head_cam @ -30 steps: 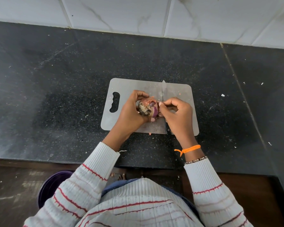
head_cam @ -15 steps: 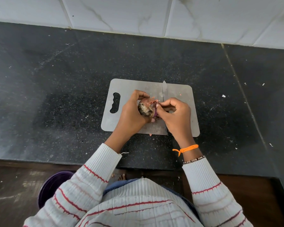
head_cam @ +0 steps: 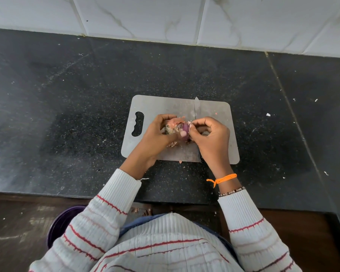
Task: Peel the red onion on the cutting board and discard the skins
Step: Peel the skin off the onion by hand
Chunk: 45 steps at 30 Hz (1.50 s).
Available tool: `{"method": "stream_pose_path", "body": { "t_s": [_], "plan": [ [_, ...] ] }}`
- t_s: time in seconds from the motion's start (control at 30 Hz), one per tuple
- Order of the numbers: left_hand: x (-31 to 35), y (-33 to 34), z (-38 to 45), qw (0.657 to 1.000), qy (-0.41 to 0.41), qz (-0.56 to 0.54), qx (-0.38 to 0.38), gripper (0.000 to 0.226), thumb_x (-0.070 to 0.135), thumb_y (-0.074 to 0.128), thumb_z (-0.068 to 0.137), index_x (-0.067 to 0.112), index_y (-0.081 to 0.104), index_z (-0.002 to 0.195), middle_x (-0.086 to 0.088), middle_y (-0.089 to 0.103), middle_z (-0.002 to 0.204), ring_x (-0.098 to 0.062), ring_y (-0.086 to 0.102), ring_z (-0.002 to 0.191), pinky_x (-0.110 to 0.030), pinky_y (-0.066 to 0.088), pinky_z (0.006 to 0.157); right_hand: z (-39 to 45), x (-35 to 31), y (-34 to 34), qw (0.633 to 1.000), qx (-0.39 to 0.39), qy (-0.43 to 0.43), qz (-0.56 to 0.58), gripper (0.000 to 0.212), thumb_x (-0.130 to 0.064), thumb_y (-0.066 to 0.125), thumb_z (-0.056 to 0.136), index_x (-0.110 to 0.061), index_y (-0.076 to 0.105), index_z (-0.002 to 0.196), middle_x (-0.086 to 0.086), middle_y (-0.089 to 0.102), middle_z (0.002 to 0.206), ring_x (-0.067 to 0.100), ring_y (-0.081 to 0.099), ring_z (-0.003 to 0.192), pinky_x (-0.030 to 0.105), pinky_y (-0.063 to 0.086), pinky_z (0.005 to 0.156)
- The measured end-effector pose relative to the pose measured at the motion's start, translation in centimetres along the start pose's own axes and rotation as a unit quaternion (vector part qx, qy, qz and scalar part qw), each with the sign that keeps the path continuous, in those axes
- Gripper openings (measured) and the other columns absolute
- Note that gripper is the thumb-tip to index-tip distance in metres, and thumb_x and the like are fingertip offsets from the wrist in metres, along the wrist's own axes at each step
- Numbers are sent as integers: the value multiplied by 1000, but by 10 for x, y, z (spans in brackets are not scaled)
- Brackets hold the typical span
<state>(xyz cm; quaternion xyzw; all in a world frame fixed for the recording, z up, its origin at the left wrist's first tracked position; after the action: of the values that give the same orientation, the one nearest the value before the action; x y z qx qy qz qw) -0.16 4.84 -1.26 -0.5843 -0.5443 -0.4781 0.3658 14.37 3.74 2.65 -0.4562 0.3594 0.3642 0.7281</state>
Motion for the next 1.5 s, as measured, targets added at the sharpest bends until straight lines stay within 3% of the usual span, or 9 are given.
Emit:
{"method": "stream_pose_path", "body": {
  "t_s": [0.13, 0.3, 0.43, 0.7, 0.87, 1.03, 1.13, 1.3, 1.5],
  "plan": [
    [-11, -7, 3, 997, -55, -44, 14, 43, 2, 68, 77, 7, 54, 118, -12, 61, 113, -28, 60, 108, -40, 50, 94, 0, 12, -2, 996, 10, 73, 57, 7, -7, 67, 81, -13, 68, 82, 2, 70, 76, 17, 68, 71, 36, 58, 68],
    [-12, -7, 2, 992, -75, -104, 18, 42, 0, 65, 79, 1, 53, 120, -16, 63, 112, -21, 64, 94, -22, 56, 76, -4, 21, 10, 969, -26, 164, 185, 17, -14, 52, 94, -16, 68, 87, 7, 71, 89, 20, 70, 85, 34, 59, 74],
    [-12, -6, 1, 987, -89, -129, 26, 45, 5, 70, 73, -1, 56, 115, -17, 66, 106, -25, 66, 93, -28, 57, 80, -5, 15, 15, 982, -43, 135, 125, 14, -28, 67, 84, -18, 69, 94, 0, 71, 93, 14, 68, 88, 31, 58, 73],
    [-13, -1, -1, 978, -111, -174, 15, 19, 3, 64, 81, 1, 60, 100, -10, 67, 88, -9, 67, 70, -17, 56, 64, 3, 28, 2, 991, 6, 119, 54, 6, -5, 66, 83, -10, 69, 83, -1, 69, 75, 6, 65, 64, 21, 56, 60],
    [-16, 0, 1, 958, -148, -246, 10, 12, 11, 58, 86, 3, 59, 94, -15, 63, 95, -18, 62, 82, -21, 57, 69, 4, 18, 0, 998, 15, 51, -31, 10, 0, 66, 80, -9, 66, 85, -3, 64, 75, -1, 58, 66, 7, 45, 61],
    [-15, 1, 0, 919, -171, -355, 16, 20, 15, 58, 85, 4, 56, 101, -15, 60, 99, -22, 61, 88, -28, 56, 72, 5, 19, 0, 996, 21, 22, -82, 14, -4, 69, 79, -10, 56, 78, -4, 57, 68, 8, 54, 60, 19, 44, 55],
    [-19, 0, 0, 914, -190, -357, 16, 36, 21, 60, 84, 4, 53, 115, -14, 59, 105, -20, 62, 86, -27, 58, 68, 5, 21, 2, 997, 9, 19, -73, 9, -5, 71, 78, -8, 62, 78, 2, 64, 74, 15, 60, 65, 19, 48, 58],
    [-24, 4, -2, 910, -220, -352, 9, 46, 26, 58, 87, 0, 49, 124, -19, 59, 110, -24, 65, 86, -24, 58, 64, 4, 9, 5, 1000, -11, 25, -7, 13, -5, 59, 87, -11, 69, 93, -5, 68, 87, 4, 64, 82, 11, 48, 72],
    [-19, 2, 0, 924, -178, -338, 2, 18, 17, 56, 89, 7, 60, 103, -12, 64, 96, -16, 66, 77, -23, 56, 69, 2, -2, 10, 991, -64, 51, 105, 11, -19, 65, 86, -16, 69, 97, -1, 71, 96, 8, 66, 92, 25, 53, 81]
  ]
}}
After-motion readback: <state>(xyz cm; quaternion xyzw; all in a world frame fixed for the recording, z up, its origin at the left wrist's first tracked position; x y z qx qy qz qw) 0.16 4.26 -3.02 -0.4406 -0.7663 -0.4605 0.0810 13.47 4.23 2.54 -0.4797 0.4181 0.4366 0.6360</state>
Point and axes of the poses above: each hand's wrist, its own z-axis towards the middle knuckle, its own y-axis out of the palm, x = y × z, the point moved 8 cm from there along z, towards the middle knuckle
